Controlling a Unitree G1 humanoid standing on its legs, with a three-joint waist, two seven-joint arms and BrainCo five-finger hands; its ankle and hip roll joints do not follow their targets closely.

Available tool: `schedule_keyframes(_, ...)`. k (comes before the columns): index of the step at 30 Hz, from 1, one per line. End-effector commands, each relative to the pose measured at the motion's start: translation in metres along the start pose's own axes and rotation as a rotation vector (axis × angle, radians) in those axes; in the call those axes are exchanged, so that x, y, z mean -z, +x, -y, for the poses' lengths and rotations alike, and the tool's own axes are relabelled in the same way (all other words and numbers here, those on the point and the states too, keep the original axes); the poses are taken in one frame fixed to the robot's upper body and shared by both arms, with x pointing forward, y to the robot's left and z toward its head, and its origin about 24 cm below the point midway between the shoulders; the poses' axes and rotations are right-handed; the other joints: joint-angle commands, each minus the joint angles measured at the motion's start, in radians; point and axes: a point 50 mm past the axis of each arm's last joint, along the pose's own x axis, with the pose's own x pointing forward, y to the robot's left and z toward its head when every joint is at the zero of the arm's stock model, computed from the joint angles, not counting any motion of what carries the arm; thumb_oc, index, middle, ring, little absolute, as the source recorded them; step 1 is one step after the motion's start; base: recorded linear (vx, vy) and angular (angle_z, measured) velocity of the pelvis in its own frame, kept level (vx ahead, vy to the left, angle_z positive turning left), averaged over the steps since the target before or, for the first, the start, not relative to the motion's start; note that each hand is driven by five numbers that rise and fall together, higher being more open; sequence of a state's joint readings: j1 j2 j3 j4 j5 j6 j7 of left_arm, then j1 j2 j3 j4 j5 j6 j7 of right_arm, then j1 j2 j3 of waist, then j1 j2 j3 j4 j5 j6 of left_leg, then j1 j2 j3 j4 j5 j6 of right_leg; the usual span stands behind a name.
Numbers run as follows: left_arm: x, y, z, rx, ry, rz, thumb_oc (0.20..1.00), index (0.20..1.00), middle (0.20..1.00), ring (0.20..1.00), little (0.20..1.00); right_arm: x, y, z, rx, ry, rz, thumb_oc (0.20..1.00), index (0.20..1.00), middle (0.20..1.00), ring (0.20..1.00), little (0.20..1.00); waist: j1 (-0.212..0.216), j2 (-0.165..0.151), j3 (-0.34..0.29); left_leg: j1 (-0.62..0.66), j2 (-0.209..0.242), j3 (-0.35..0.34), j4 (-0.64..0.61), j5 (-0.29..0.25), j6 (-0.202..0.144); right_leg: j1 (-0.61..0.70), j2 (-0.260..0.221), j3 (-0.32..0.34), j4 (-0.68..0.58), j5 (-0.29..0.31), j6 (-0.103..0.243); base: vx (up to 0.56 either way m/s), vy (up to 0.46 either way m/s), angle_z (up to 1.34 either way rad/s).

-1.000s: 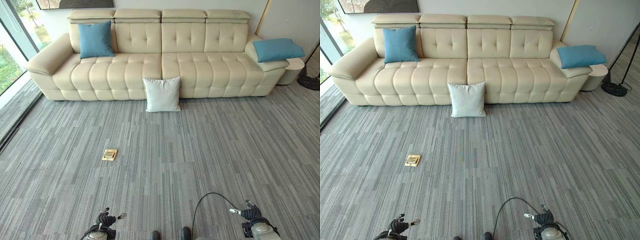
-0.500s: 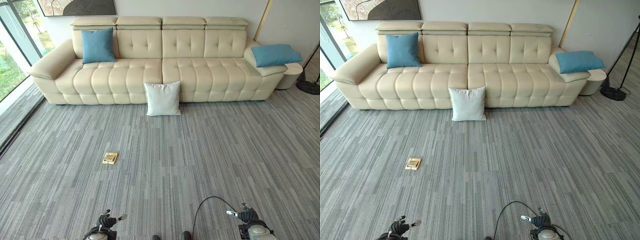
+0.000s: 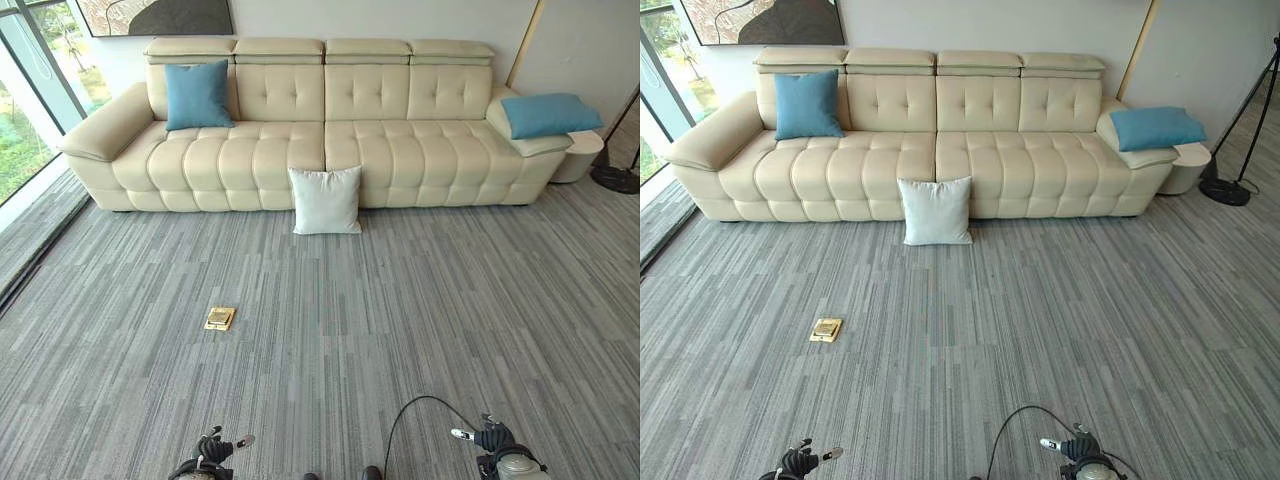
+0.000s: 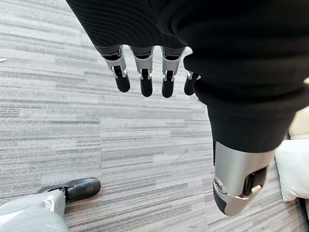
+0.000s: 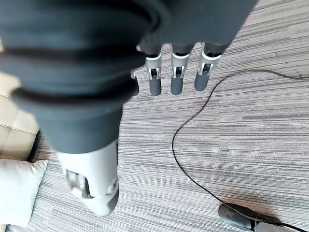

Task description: Pick up all the scattered cushions and arrange them neatly on the sofa.

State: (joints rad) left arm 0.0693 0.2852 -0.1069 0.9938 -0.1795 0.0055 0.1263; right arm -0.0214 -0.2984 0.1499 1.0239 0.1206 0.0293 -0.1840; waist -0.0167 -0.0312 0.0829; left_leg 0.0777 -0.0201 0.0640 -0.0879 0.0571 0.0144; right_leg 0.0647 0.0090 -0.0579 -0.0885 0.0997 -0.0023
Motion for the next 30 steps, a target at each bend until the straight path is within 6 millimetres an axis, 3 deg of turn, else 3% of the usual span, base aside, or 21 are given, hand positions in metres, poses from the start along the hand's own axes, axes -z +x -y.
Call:
schedule_keyframes(1,-0.026,0.007,-0.008,-0.031,-0.031,0.064,1.0,1.0,1.0,1.0,1.0,-0.018,0.005,0.007,0.015,-0.019,0.043,1.0,1.0,1.0,1.0,1.0,0.003,0.003,0.042,0.007,0.028,0.012,0.001,-0.074,-0.047,0.046,-0.057,-0.02,0.001,-0.157,0.106,0.0,0.0,0.0)
schedule_keyframes(6,-0.035,0.007,-0.008,-0.023,-0.063,0.092,1.0,1.0,1.0,1.0,1.0,-0.03,0.006,0.01,0.024,-0.028,0.078,1.0,1.0,1.0,1.0,1.0,0.012,0.0,0.074,-0.042,0.015,0.01,0.015,-0.067,-0.036,0.01,-0.069,-0.027,0.02,-0.155,0.111,-0.01,0.066,0.0)
schedule_keyframes(8,-0.039,0.007,-0.01,-0.024,-0.055,0.107,1.0,1.0,1.0,1.0,1.0,-0.036,0.006,0.011,0.027,-0.034,0.098,1.0,1.0,1.0,1.0,1.0,0.015,0.003,0.094,-0.085,0.005,0.002,0.053,-0.083,-0.015,-0.068,-0.082,-0.028,0.156,-0.184,0.111,-0.01,0.125,0.06)
schedule_keyframes(9,-0.039,0.007,-0.01,-0.024,-0.055,0.107,1.0,1.0,1.0,1.0,1.0,-0.036,0.006,0.011,0.027,-0.034,0.098,1.0,1.0,1.0,1.0,1.0,0.015,0.002,0.091,-0.089,0.004,0.002,0.055,-0.084,-0.014,-0.074,-0.083,-0.028,0.161,-0.186,0.112,0.02,0.14,0.18)
schedule_keyframes(11,-0.043,0.007,-0.013,-0.031,-0.059,0.125,1.0,1.0,1.0,1.0,1.0,-0.03,0.006,0.01,0.022,-0.032,0.081,1.0,1.0,1.0,1.0,1.0,0.017,0.012,0.117,-0.085,-0.009,-0.021,0.077,-0.108,0.013,-0.174,-0.095,-0.031,0.403,-0.177,0.134,0.08,0.177,0.2)
schedule_keyframes(12,-0.042,0.006,-0.014,-0.034,-0.06,0.124,1.0,1.0,1.0,1.0,1.0,-0.03,0.006,0.009,0.019,-0.044,0.077,1.0,1.0,1.0,1.0,1.0,0.01,0.015,0.14,-0.072,-0.015,-0.025,0.077,-0.113,0.027,-0.23,-0.107,-0.021,0.523,-0.137,0.142,0.05,0.113,0.12)
schedule_keyframes(13,-0.043,0.006,-0.014,-0.034,-0.061,0.124,1.0,1.0,1.0,1.0,1.0,-0.03,0.006,0.009,0.019,-0.044,0.077,1.0,1.0,1.0,1.0,1.0,0.011,0.016,0.136,-0.077,-0.014,-0.024,0.078,-0.112,0.027,-0.234,-0.105,-0.021,0.52,-0.134,0.142,0.06,0.108,0.13)
schedule_keyframes(15,-0.046,0.007,-0.013,-0.035,-0.059,0.134,1.0,1.0,1.0,1.0,1.0,-0.037,0.005,0.007,0.017,-0.048,0.11,1.0,1.0,1.0,1.0,1.0,0.002,0.042,0.176,-0.038,-0.002,-0.039,0.066,-0.123,0.037,-0.361,-0.093,-0.008,0.713,-0.112,0.128,0.16,0.117,0.2)
schedule_keyframes(16,-0.046,0.007,-0.013,-0.035,-0.06,0.134,1.0,1.0,1.0,1.0,1.0,-0.037,0.005,0.007,0.017,-0.048,0.11,1.0,1.0,1.0,1.0,1.0,0.002,0.04,0.177,-0.036,-0.004,-0.038,0.065,-0.124,0.037,-0.363,-0.095,-0.007,0.719,-0.116,0.128,0.21,0.082,0.08)
schedule_keyframes(17,-0.048,0.007,-0.011,-0.031,-0.065,0.142,1.0,1.0,1.0,1.0,1.0,-0.038,0.005,0.008,0.02,-0.044,0.112,1.0,1.0,1.0,1.0,1.0,-0.001,0.042,0.183,-0.016,-0.008,-0.044,0.058,-0.136,0.036,-0.389,-0.099,-0.02,0.696,-0.125,0.121,0.34,-0.012,0.1)
schedule_keyframes(19,-0.057,0.008,-0.009,-0.034,-0.083,0.168,1.0,1.0,1.0,1.0,1.0,-0.043,0.007,0.012,0.037,-0.05,0.118,1.0,1.0,1.0,1.0,1.0,-0.025,0.033,0.203,0.057,-0.039,-0.08,0.039,-0.19,0.027,-0.444,-0.1,-0.054,0.453,-0.092,0.126,0.43,-0.047,0.14)
schedule_keyframes(20,-0.058,0.008,-0.009,-0.034,-0.083,0.168,1.0,1.0,1.0,1.0,1.0,-0.043,0.007,0.012,0.037,-0.05,0.118,1.0,1.0,1.0,1.0,1.0,-0.028,0.038,0.209,0.064,-0.033,-0.084,0.037,-0.192,0.026,-0.432,-0.096,-0.06,0.445,-0.091,0.126,0.46,-0.107,0.19)
schedule_keyframes(21,-0.064,0.009,-0.011,-0.045,-0.089,0.181,1.0,1.0,1.0,1.0,1.0,-0.042,0.007,0.015,0.046,-0.051,0.109,1.0,1.0,1.0,1.0,1.0,-0.052,0.024,0.205,0.123,-0.05,-0.107,0.011,-0.223,0.007,-0.458,-0.104,-0.07,0.224,-0.043,0.153,0.34,-0.075,0.25)
schedule_keyframes(22,-0.064,0.009,-0.011,-0.044,-0.09,0.181,1.0,1.0,1.0,1.0,1.0,-0.042,0.007,0.015,0.047,-0.052,0.109,1.0,1.0,1.0,1.0,1.0,-0.055,0.032,0.211,0.133,-0.041,-0.11,0.007,-0.225,0.005,-0.442,-0.097,-0.078,0.211,-0.039,0.153,0.7,-0.166,0.46)
schedule_keyframes(23,-0.067,0.01,-0.013,-0.05,-0.074,0.189,1.0,1.0,1.0,1.0,1.0,-0.034,0.006,0.018,0.057,-0.054,0.083,1.0,1.0,1.0,1.0,1.0,-0.086,0.027,0.207,0.188,-0.038,-0.13,0.001,-0.268,-0.014,-0.468,-0.097,-0.091,0.078,-0.006,0.178,0.58,-0.15,0.58)
schedule_keyframes(27,-0.061,0.01,-0.013,-0.05,-0.053,0.173,1.0,1.0,1.0,1.0,1.0,-0.016,0.004,0.02,0.059,-0.076,0.035,1.0,1.0,1.0,1.0,1.0,-0.122,0.022,0.179,0.276,-0.033,-0.165,0.001,-0.326,-0.028,-0.491,-0.11,-0.14,0.092,0.034,0.18,0.6,-0.178,0.54)
schedule_keyframes(28,-0.055,0.009,-0.01,-0.039,-0.05,0.159,1.0,1.0,1.0,1.0,1.0,-0.005,0.003,0.023,0.061,-0.069,0.002,1.0,1.0,1.0,1.0,1.0,-0.131,0.036,0.156,0.307,-0.003,-0.169,0.022,-0.302,-0.044,-0.457,-0.103,-0.141,0.119,0.045,0.158,0.93,-0.277,0.7)
schedule_keyframes(30,-0.048,0.008,-0.007,-0.028,-0.051,0.141,1.0,1.0,1.0,1.0,1.0,0.0,0.003,0.028,0.071,-0.049,-0.013,1.0,1.0,1.0,1.0,1.0,-0.14,0.053,0.134,0.27,0.018,-0.152,0.153,-0.198,-0.078,-0.428,-0.09,-0.13,0.154,0.04,0.131,0.72,-0.223,0.57)
